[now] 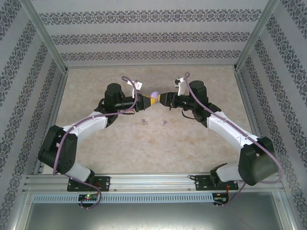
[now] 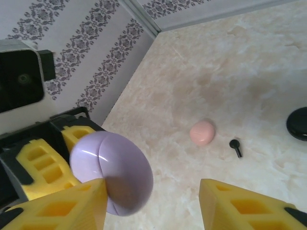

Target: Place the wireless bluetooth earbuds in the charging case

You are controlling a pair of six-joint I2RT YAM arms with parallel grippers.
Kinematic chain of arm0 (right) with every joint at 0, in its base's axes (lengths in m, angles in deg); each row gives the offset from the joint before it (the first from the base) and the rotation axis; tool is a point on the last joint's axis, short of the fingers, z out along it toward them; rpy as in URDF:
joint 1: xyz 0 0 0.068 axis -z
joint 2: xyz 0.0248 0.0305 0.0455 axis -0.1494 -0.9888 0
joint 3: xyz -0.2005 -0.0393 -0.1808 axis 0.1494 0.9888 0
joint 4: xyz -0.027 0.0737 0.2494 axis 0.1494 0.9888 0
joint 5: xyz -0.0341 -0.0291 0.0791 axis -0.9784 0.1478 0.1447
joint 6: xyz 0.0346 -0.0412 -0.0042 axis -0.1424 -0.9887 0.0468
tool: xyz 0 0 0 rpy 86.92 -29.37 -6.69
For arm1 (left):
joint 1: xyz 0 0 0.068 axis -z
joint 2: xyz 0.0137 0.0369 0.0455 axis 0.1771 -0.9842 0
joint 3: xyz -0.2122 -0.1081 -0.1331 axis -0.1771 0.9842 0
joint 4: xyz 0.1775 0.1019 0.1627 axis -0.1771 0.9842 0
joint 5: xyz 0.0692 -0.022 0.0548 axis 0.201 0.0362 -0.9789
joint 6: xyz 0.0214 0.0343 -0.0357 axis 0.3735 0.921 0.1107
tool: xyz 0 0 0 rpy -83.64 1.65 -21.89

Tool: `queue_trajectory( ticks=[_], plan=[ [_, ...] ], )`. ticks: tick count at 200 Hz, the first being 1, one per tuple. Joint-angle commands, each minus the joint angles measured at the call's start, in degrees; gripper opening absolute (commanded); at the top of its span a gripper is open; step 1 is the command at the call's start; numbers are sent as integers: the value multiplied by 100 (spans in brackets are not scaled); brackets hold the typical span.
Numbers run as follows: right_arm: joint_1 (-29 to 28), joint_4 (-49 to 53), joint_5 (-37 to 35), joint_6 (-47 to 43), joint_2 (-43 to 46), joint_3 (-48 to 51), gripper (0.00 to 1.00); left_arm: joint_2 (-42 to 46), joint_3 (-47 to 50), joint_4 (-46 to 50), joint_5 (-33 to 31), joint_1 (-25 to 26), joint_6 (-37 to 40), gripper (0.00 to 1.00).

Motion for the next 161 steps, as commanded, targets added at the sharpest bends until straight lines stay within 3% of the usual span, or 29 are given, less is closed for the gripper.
queue_trajectory(
  ticks=[1, 55, 102, 161],
  plan=[
    [181, -28, -243, 66, -142, 267, 52, 177, -247, -421, 372, 10, -18, 0],
    [278, 37, 34, 65, 91, 298, 51, 159, -208, -406, 366, 10, 6, 0],
    [375, 2, 899, -41, 639, 420, 51, 12, -195, -685, 579, 6, -155, 0],
    [351, -549, 1291, 263, 435, 263, 42, -109, -267, -1071, 862, 9, -493, 0]
  ],
)
